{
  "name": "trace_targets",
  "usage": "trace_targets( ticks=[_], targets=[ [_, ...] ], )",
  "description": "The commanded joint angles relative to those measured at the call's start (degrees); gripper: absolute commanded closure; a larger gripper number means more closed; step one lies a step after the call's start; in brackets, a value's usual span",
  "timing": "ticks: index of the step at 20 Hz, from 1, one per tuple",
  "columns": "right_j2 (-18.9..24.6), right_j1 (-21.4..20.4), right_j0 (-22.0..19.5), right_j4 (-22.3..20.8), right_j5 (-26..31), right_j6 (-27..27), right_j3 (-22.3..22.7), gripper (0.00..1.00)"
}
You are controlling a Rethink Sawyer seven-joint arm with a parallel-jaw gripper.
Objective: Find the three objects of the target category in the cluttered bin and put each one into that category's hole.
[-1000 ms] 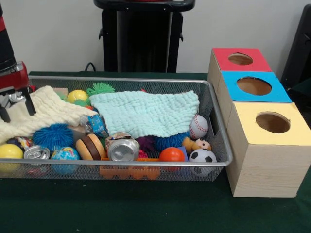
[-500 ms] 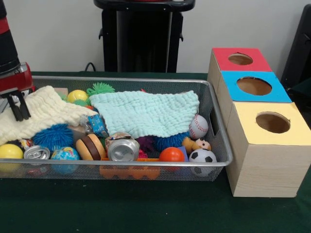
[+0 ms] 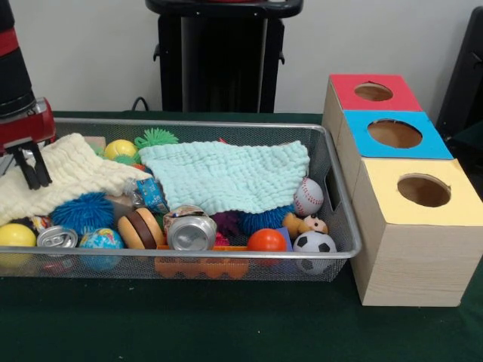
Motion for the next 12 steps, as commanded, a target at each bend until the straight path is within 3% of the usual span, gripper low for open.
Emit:
trace_targets(
  ticks=[1, 2, 8, 12],
  targets=[
    [0.47, 0.4, 1.03, -2.25, -1.28, -5.65, 1.17, 1.0],
    [0.49, 0.23, 1.08, -2.22, -1.65, -5.37, 1.42, 0.0],
    [1.37, 1.21, 0.17, -1.25, -1.13, -6.54, 1.34, 0.0],
    [1.4, 1.78, -0.53, -0.41, -2.4, -4.64, 2.62, 0.0]
  ],
)
